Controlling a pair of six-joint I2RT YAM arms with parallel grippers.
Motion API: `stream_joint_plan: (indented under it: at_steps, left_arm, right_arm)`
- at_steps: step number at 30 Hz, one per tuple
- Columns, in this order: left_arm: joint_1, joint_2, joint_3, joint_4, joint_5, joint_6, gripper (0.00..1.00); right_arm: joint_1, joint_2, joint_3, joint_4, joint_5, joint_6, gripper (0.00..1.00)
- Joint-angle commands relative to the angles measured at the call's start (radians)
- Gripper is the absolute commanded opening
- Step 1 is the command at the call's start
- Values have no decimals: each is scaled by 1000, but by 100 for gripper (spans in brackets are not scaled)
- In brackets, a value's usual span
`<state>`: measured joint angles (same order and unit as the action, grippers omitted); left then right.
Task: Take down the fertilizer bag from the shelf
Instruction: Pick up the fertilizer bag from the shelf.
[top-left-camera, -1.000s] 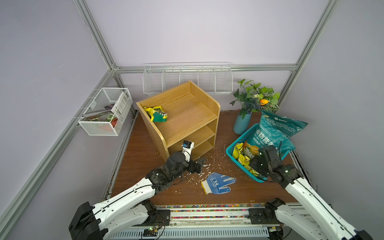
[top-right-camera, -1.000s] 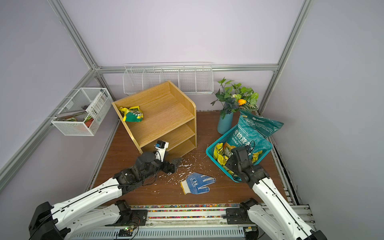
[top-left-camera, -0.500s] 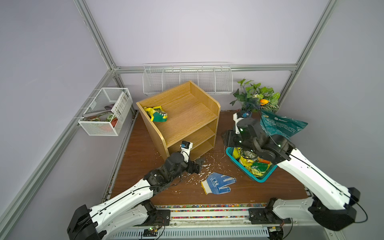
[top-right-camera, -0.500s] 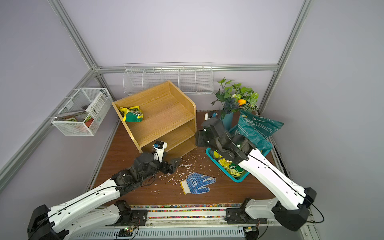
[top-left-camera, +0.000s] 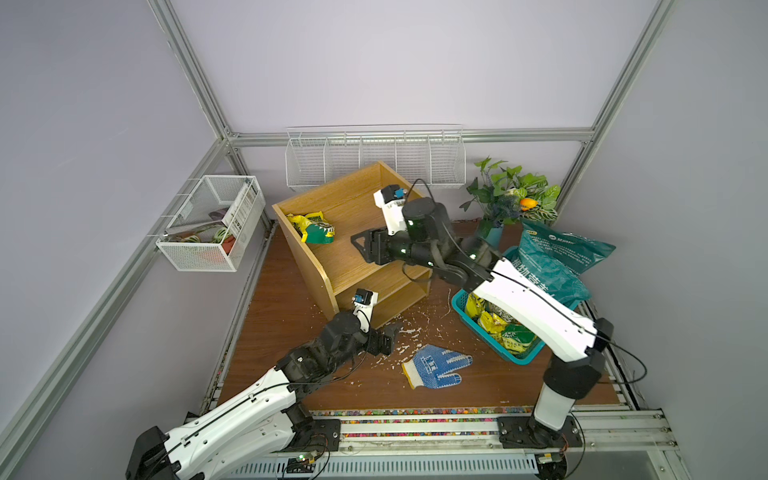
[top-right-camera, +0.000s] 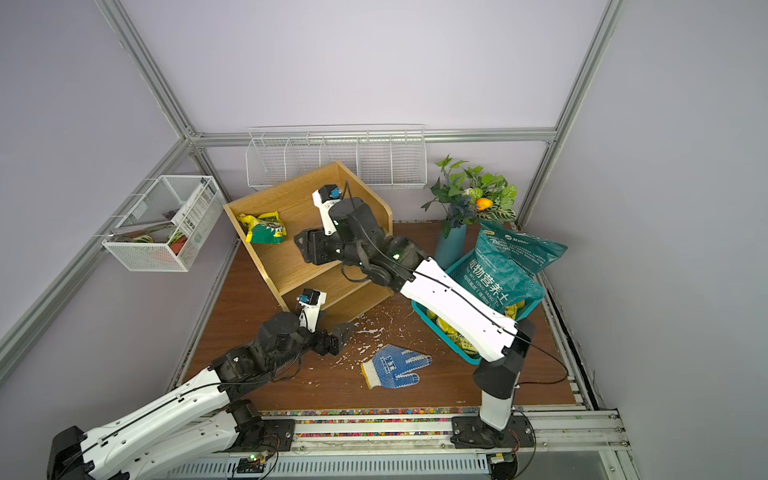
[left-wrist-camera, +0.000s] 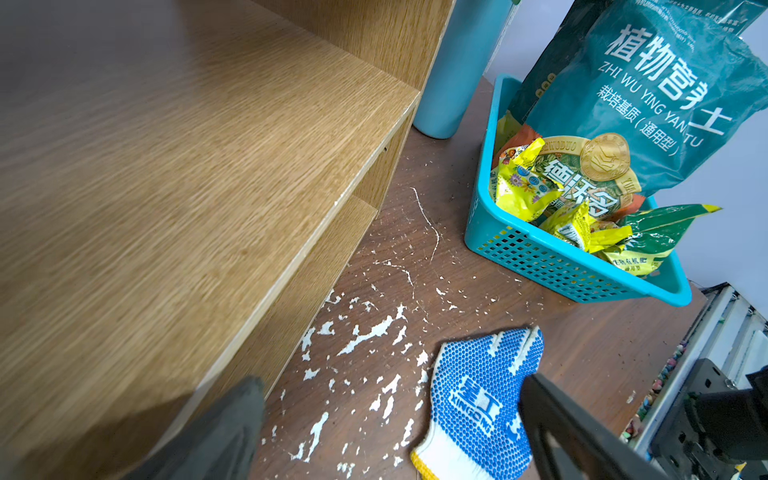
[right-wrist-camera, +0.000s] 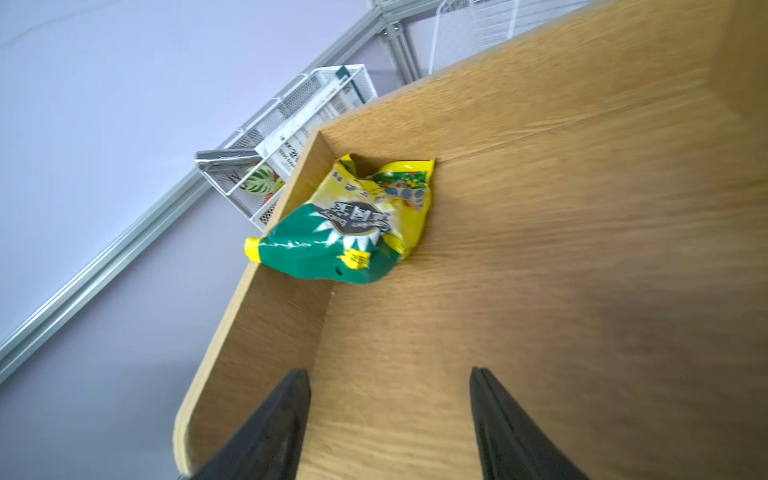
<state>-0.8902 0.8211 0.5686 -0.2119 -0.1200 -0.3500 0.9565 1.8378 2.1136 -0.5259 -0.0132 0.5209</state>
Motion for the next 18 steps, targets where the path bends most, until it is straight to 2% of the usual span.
stream_joint_plan:
  at_steps: [1, 5, 11, 14, 17, 18]
  left_arm:
    - [3, -13, -13, -13, -15, -8, 100]
    - [3, -17, -16, -7, -15, -7, 100]
    - [3, -23, -18, -4, -18, 0, 100]
    - [4, -28, -20, -6, -20, 0, 100]
    - [3, -38, -23, -11, -27, 0, 100]
    - [4, -44, -25, -13, -29, -1, 100]
  right_arm:
    - [9, 53, 50, 108, -92, 3, 72]
    - [8, 101, 57, 189, -111, 33, 75]
    - [-11, 185, 67, 300, -157, 105, 73]
    - [-21, 225, 69, 376, -154, 129, 70]
    - [-34, 269, 77, 464, -177, 183, 62]
    - [-36, 285, 91, 476, -186, 197, 57]
